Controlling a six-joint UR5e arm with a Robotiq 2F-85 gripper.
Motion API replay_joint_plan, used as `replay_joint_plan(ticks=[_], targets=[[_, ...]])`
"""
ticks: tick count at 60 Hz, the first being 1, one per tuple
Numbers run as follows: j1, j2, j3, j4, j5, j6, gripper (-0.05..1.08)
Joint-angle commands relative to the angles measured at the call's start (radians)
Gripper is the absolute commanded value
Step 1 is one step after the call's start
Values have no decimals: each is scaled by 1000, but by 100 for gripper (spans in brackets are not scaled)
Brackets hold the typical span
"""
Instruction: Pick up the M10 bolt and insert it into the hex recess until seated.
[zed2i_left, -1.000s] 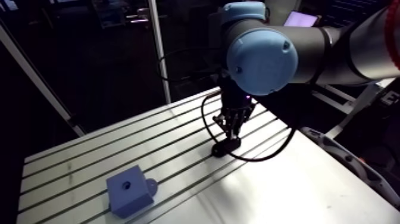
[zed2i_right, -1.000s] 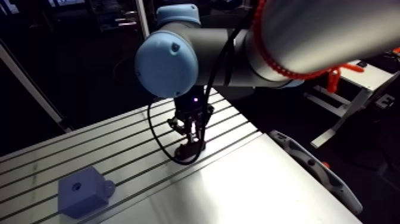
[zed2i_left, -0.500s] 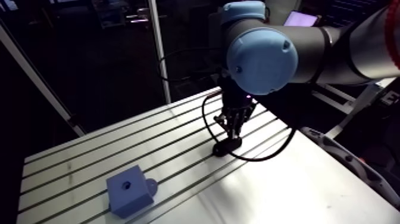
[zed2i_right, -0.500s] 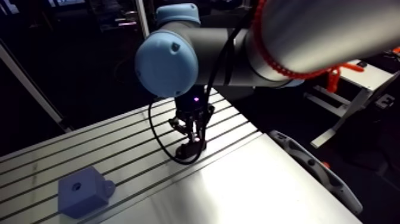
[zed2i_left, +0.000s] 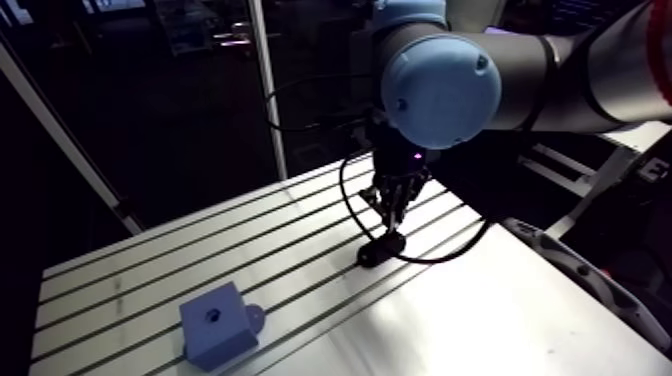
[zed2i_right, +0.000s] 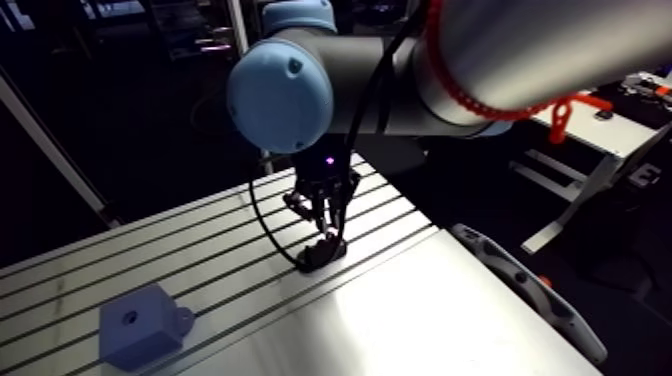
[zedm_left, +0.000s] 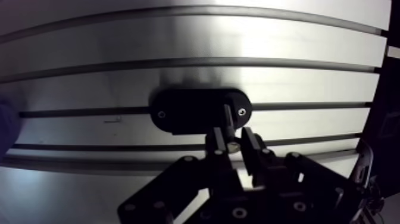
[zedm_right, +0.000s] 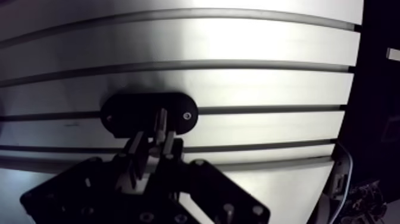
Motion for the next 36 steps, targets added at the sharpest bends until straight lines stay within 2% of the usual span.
replay_joint_plan(ticks=[1,20,21,30,36], targets=[[4,-27,-35,52,6,3,86],[18,-72,-130,198,12,57,97],[29,-75,-139,207,16,58,98],[97,-79,-180,243,17,65,104],[151,-76,-228,303,18,69,107]])
